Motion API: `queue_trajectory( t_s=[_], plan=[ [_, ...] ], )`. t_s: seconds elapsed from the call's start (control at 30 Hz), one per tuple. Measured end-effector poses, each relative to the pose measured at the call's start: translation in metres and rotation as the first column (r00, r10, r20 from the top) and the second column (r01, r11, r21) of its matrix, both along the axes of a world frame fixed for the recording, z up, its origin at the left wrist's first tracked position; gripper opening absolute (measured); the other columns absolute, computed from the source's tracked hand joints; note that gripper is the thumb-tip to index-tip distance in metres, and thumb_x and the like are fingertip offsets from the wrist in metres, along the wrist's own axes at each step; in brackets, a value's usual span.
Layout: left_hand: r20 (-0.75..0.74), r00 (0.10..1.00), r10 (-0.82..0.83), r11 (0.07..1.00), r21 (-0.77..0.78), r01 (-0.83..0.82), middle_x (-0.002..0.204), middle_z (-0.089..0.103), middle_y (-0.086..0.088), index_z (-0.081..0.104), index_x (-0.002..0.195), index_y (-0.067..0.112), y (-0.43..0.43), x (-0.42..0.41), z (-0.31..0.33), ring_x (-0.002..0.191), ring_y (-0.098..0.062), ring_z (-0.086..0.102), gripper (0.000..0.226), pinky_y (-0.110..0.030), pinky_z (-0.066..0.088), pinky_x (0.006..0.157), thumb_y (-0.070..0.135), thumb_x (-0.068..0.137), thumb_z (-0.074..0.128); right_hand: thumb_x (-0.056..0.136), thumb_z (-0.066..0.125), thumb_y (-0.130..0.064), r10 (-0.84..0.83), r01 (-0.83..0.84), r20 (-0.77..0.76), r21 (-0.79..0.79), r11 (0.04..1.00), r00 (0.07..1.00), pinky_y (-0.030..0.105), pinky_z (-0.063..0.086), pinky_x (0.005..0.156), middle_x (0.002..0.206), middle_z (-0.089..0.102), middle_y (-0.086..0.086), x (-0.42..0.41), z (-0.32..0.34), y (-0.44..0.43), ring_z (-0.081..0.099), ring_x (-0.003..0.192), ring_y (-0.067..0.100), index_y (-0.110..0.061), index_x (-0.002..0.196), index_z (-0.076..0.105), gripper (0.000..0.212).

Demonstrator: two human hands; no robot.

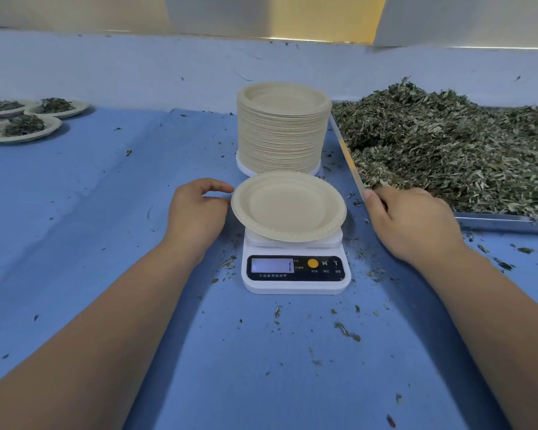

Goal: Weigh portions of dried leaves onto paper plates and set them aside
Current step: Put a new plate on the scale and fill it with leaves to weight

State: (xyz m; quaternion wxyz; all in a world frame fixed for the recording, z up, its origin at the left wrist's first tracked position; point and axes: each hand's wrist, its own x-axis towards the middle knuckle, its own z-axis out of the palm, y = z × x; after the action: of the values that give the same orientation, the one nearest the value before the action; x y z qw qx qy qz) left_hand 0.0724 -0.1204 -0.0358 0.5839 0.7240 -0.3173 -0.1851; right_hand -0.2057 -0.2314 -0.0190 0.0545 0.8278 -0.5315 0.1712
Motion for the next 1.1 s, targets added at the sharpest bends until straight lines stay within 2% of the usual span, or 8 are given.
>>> queue_trajectory(
  t_s=[0.23, 0.43, 0.53, 0.63, 0.73, 0.83, 0.97, 1.1],
  plan=[
    [0.021, 0.999, -0.038, 0.999, -0.005, 0.038, 0.075, 0.072, 0.001, 0.075, 0.081, 0.032, -0.001, 0.001, -0.003, 0.053, -0.011, 0.05, 0.035, -0.024, 0.045, 0.05, 0.004, 0.074, 0.055, 0.1, 0.021, -0.058, 0.015, -0.014, -0.061, 0.011, 1.0, 0.998, 0.041, 0.035, 0.071, 0.068, 0.044, -0.002, -0.002, 0.001, -0.003, 0.045, 0.086, 0.028, -0.018, 0.084, 0.049, 0.051],
    [-0.027, 1.0, 0.006, 0.999, -0.054, -0.007, 0.104, 0.073, 0.008, 0.074, 0.084, 0.027, 0.0, 0.001, -0.002, 0.097, -0.017, 0.069, 0.026, -0.038, 0.058, 0.086, 0.005, 0.079, 0.062, 0.102, 0.022, -0.062, -0.007, 0.007, -0.036, -0.005, 1.0, 0.999, 0.049, 0.049, 0.083, 0.105, 0.06, 0.009, 0.003, 0.005, -0.012, 0.052, 0.109, 0.036, -0.016, 0.11, 0.06, 0.06],
    [-0.037, 0.999, -0.028, 0.998, -0.064, 0.026, 0.102, 0.075, 0.002, 0.074, 0.083, 0.027, 0.001, 0.001, -0.003, 0.099, -0.021, 0.069, 0.024, -0.042, 0.059, 0.088, 0.012, 0.07, 0.06, 0.1, 0.016, -0.066, 0.002, 0.0, -0.117, 0.017, 1.0, 0.993, 0.04, 0.046, 0.068, 0.084, 0.055, 0.003, 0.006, 0.001, -0.021, 0.055, 0.096, 0.033, -0.019, 0.094, 0.057, 0.063],
    [-0.061, 0.998, -0.019, 0.997, -0.076, 0.015, 0.096, 0.075, 0.003, 0.075, 0.08, 0.027, -0.001, 0.004, -0.004, 0.096, -0.019, 0.069, 0.022, -0.041, 0.059, 0.089, 0.01, 0.073, 0.064, 0.101, 0.022, -0.066, 0.004, -0.005, -0.051, -0.007, 1.0, 0.999, 0.033, 0.039, 0.057, 0.071, 0.053, 0.001, 0.008, 0.001, -0.026, 0.054, 0.07, 0.026, -0.022, 0.077, 0.046, 0.056],
    [-0.069, 0.997, -0.034, 0.996, -0.082, 0.028, 0.088, 0.075, 0.007, 0.076, 0.078, 0.03, -0.004, 0.007, -0.007, 0.091, -0.018, 0.07, 0.021, -0.038, 0.058, 0.083, 0.013, 0.072, 0.067, 0.103, 0.032, -0.059, 0.011, -0.014, 0.031, 0.105, 0.994, 0.999, 0.03, 0.03, 0.05, 0.063, 0.049, 0.004, 0.009, 0.008, -0.037, 0.047, 0.055, 0.023, -0.017, 0.069, 0.042, 0.055],
    [-0.068, 0.997, -0.048, 0.995, -0.088, 0.042, 0.08, 0.074, 0.013, 0.075, 0.076, 0.035, -0.005, 0.009, -0.009, 0.085, -0.012, 0.07, 0.025, -0.031, 0.057, 0.075, 0.011, 0.074, 0.067, 0.105, 0.04, -0.05, 0.005, -0.032, 0.127, 0.211, 0.977, 0.992, 0.03, 0.027, 0.05, 0.056, 0.038, 0.004, 0.012, 0.021, -0.052, 0.035, 0.049, 0.021, -0.014, 0.064, 0.037, 0.054],
    [-0.088, 0.994, -0.06, 0.993, -0.105, 0.051, 0.083, 0.075, 0.012, 0.076, 0.078, 0.037, -0.005, 0.01, -0.009, 0.086, -0.014, 0.071, 0.025, -0.029, 0.056, 0.075, 0.018, 0.067, 0.066, 0.105, 0.042, -0.05, -0.059, 0.021, 0.253, 0.149, 0.989, 0.966, 0.029, 0.025, 0.048, 0.053, 0.035, 0.002, 0.012, 0.033, -0.069, 0.032, 0.047, 0.021, -0.016, 0.063, 0.035, 0.054],
    [-0.083, 0.993, -0.079, 0.991, -0.117, 0.069, 0.081, 0.074, 0.018, 0.076, 0.077, 0.04, -0.005, 0.011, -0.009, 0.086, -0.013, 0.071, 0.028, -0.028, 0.055, 0.074, 0.017, 0.065, 0.064, 0.105, 0.04, -0.05, -0.074, 0.04, 0.218, 0.157, 0.987, 0.973, 0.03, 0.028, 0.048, 0.056, 0.04, 0.003, 0.014, 0.03, -0.078, 0.037, 0.049, 0.021, -0.016, 0.066, 0.037, 0.052]
  ],
)
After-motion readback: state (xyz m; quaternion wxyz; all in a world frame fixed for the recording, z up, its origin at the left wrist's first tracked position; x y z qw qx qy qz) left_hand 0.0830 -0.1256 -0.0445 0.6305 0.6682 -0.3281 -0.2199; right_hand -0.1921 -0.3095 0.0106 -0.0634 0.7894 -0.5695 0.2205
